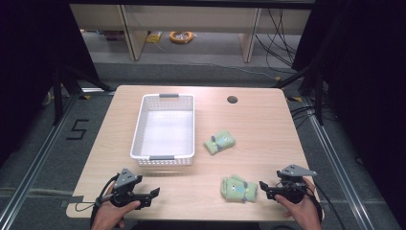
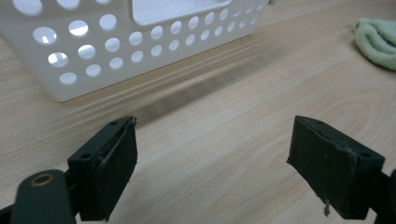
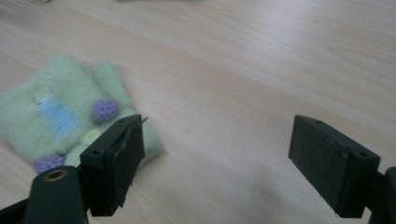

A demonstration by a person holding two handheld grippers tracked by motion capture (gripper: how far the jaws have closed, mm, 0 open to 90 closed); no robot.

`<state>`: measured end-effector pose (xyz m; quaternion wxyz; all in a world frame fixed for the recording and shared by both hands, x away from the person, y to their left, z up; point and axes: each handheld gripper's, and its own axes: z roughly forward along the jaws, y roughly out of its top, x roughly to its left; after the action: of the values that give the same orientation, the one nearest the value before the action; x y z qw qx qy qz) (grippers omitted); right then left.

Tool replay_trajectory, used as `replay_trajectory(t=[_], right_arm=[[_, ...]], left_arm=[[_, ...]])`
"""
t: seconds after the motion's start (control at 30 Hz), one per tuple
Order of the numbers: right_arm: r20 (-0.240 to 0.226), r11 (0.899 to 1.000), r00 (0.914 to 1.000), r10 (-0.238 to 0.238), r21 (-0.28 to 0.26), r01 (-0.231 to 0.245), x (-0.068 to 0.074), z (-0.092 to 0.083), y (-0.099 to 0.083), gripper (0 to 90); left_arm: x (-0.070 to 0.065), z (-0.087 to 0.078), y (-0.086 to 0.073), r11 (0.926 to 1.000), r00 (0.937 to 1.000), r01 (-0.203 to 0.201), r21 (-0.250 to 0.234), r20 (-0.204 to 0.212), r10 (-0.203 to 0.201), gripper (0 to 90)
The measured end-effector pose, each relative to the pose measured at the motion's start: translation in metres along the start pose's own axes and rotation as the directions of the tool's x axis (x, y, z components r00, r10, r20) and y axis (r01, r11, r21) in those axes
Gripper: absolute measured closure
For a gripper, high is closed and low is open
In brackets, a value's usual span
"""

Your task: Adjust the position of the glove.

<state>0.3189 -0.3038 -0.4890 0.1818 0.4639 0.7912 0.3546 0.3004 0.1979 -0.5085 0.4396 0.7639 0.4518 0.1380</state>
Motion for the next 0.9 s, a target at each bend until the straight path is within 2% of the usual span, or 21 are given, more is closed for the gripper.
replay_trajectory(t=[0.1,0.17,0.2,0.4,0.47,0.5,0.53,0.6,0.67,0.7,0.73,0.77,0.8,0.83,0.87,0.9], right_arm=[[0.002,1.0,1.0,-0.002,0.005,0.002,0.0,0.0,0.0,20.6],[-0.004,1.0,0.9996,-0.029,-0.002,0.029,-0.001,0.001,0.0,21.5],[-0.007,1.0,1.0,0.001,0.01,-0.001,0.001,0.0,0.0,21.8],[-0.005,1.0,1.0,-0.001,0.011,0.001,0.003,-0.001,0.001,23.6],[-0.022,1.0,0.9997,-0.005,0.013,0.005,0.003,-0.002,0.002,25.8],[-0.016,1.0,0.9994,-0.03,-0.003,0.03,0.003,-0.002,0.002,27.6],[-0.043,1.0,0.9989,-0.019,-0.003,0.019,0.005,-0.002,0.003,29.1],[-0.041,1.0,0.9991,-0.006,0.005,0.006,0.008,-0.004,0.005,31.1],[-0.047,1.0,0.9987,-0.018,0.006,0.019,0.011,-0.005,0.007,33.9],[-0.047,1.0,0.9987,-0.018,0.006,0.019,0.011,-0.005,0.007,33.9],[-0.054,0.999,0.998,-0.033,0.003,0.033,0.013,-0.006,0.008,36.5],[-0.066,0.999,0.9973,-0.032,0.003,0.032,0.013,-0.006,0.009,37.9],[-0.064,0.999,0.9973,-0.035,0.0,0.035,0.015,-0.006,0.01,38.4],[-0.068,1.0,0.9972,-0.029,0.007,0.03,0.016,-0.006,0.01,38.7],[-0.068,1.0,0.9972,-0.029,0.007,0.03,0.016,-0.006,0.01,38.7],[-0.078,1.0,0.9969,-0.01,0.016,0.012,0.019,-0.005,0.012,42.4]], left_arm=[[-0.001,0.001,0.0,1.0,1.0,0.006,-0.005,0.001,-0.006,15.0],[-0.001,0.0,0.0,1.0,1.0,0.005,0.0,-0.002,-0.005,15.0],[-0.001,0.0,0.0,1.0,1.0,0.006,-0.003,0.001,-0.006,15.0],[-0.004,-0.002,0.002,0.9999,1.0,0.008,-0.009,0.0,-0.008,15.0],[-0.013,-0.002,0.007,0.999,0.9988,0.02,-0.04,0.045,-0.018,15.1],[-0.017,-0.003,0.008,0.999,0.9983,0.017,-0.04,0.056,-0.015,15.1],[-0.022,-0.003,0.01,0.9988,0.998,0.011,-0.048,0.063,-0.008,15.1],[-0.031,-0.002,0.013,0.9982,0.9966,0.002,-0.06,0.082,0.003,15.1],[-0.041,-0.001,0.017,0.9975,0.9956,-0.013,-0.07,0.092,0.019,15.3],[-0.041,-0.001,0.017,0.9975,0.9956,-0.013,-0.07,0.092,0.019,15.4],[-0.051,0.0,0.02,0.9968,0.9932,-0.026,-0.076,0.111,0.034,15.5],[-0.051,0.0,0.02,0.9968,0.9932,-0.026,-0.076,0.111,0.034,16.0],[-0.061,0.006,0.024,0.9964,0.9877,-0.041,-0.074,0.148,0.052,17.3],[-0.066,0.008,0.026,0.9965,0.9837,-0.056,-0.062,0.168,0.065,19.5],[-0.066,0.008,0.026,0.9965,0.9837,-0.056,-0.062,0.168,0.065,20.9],[-0.076,0.016,0.03,0.9948,0.9736,-0.083,-0.059,0.208,0.093,22.0]])
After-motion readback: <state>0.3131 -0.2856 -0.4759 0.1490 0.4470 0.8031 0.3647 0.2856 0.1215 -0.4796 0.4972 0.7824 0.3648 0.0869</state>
